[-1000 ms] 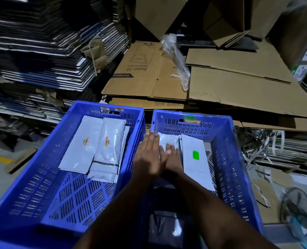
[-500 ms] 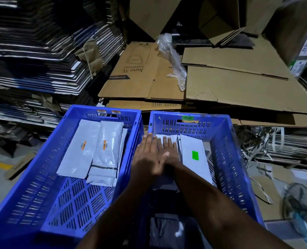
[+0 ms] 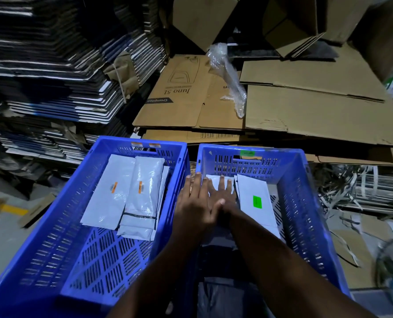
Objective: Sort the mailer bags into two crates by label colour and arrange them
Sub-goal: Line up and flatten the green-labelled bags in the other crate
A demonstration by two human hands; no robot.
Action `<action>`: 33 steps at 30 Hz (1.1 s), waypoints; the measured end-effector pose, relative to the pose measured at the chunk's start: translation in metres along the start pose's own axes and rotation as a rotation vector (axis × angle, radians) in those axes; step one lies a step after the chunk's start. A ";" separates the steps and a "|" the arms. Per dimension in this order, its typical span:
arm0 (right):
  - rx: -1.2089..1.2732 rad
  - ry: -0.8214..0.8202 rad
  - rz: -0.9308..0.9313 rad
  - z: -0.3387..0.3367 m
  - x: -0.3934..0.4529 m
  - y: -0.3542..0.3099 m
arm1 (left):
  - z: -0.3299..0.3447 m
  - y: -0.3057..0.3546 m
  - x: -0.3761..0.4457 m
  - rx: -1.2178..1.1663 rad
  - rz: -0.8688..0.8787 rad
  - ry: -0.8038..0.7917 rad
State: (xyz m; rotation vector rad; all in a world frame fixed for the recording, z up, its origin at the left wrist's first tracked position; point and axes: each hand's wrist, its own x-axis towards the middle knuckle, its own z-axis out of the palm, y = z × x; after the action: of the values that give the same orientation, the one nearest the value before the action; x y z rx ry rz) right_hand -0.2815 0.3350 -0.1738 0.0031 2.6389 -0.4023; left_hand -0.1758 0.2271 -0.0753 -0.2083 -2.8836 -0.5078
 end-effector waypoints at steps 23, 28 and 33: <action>-0.111 0.206 -0.180 0.068 -0.049 0.018 | 0.005 -0.005 -0.007 -0.049 0.056 0.061; -0.029 0.213 -0.195 0.053 -0.062 0.017 | 0.003 -0.007 -0.016 -0.033 0.092 -0.019; -0.105 0.186 -0.182 0.026 -0.080 0.007 | -0.005 0.002 -0.014 0.035 -0.031 -0.154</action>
State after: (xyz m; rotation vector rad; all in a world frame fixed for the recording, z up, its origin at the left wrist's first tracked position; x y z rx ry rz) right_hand -0.1984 0.3397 -0.1617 -0.2469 2.8520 -0.3369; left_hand -0.1610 0.2255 -0.0729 -0.2064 -3.0476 -0.4651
